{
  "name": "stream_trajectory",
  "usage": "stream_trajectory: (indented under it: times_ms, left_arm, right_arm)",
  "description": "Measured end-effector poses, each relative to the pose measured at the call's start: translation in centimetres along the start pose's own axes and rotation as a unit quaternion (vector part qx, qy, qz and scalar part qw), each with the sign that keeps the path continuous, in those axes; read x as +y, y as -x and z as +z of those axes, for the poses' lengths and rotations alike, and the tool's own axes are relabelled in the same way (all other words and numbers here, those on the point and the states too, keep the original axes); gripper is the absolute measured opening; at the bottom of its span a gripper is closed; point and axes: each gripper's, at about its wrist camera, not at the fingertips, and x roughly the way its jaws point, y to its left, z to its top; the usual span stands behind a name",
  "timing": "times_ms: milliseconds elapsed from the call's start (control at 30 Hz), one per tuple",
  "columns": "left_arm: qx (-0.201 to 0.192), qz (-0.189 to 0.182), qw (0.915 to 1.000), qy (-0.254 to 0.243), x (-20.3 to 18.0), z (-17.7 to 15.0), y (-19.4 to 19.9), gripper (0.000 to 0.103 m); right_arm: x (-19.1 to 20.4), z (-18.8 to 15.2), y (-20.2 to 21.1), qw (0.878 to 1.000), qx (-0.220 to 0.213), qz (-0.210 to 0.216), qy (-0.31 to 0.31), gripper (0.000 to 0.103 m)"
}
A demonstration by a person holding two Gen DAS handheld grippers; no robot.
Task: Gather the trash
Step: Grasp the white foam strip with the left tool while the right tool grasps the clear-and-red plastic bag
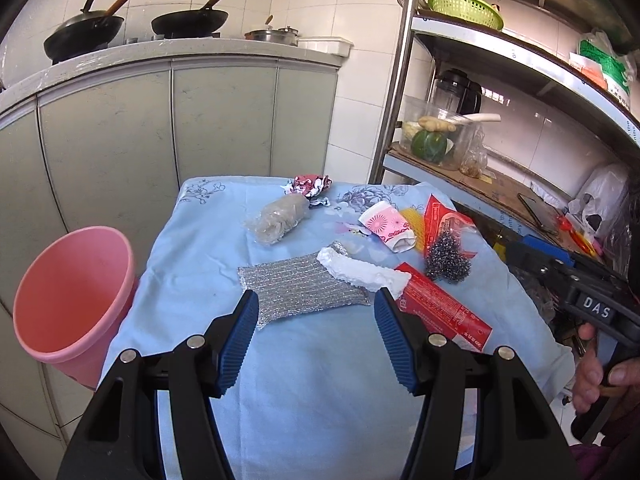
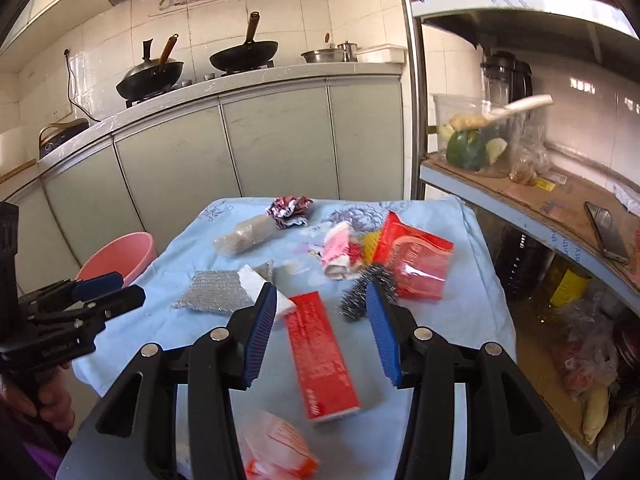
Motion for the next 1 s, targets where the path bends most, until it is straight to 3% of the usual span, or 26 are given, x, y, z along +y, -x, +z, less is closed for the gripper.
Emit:
stream_trajectory:
  times_ms: [200,367,567,767,1000]
  left_arm:
    - [0.015,-0.032,0.9994,0.001,-0.2,0.3,-1.1,0.059]
    - [0.024,-0.051,0.9982,-0.018,-1.2,0.5,-1.8,0.059]
    - [0.033,-0.057,0.9976,-0.02,-1.3,0.4,-2.3,0.061]
    - [0.041,-0.062,0.9971,-0.017,-1.2,0.8,-2.9,0.062]
    - [0.084,-0.088,0.9926,0.002,-2.1,2.0,-6.0,0.062]
  right_arm:
    - [-4.1,-2.2,0.8,0.997,0.05,0.013,-0.057,0.048]
    - [-1.8,-3.7,1.3,0.993,0.101,0.061,-0.006,0.048]
    - [1.4,-4.6,0.7,0.978,0.161,0.126,0.049,0.05]
    - [2.6,-6.0,-1.7,0.965,0.215,0.134,0.069,0.053]
    - [2.0,-6.3,-2.9,0.966,0.218,0.121,0.063,0.051]
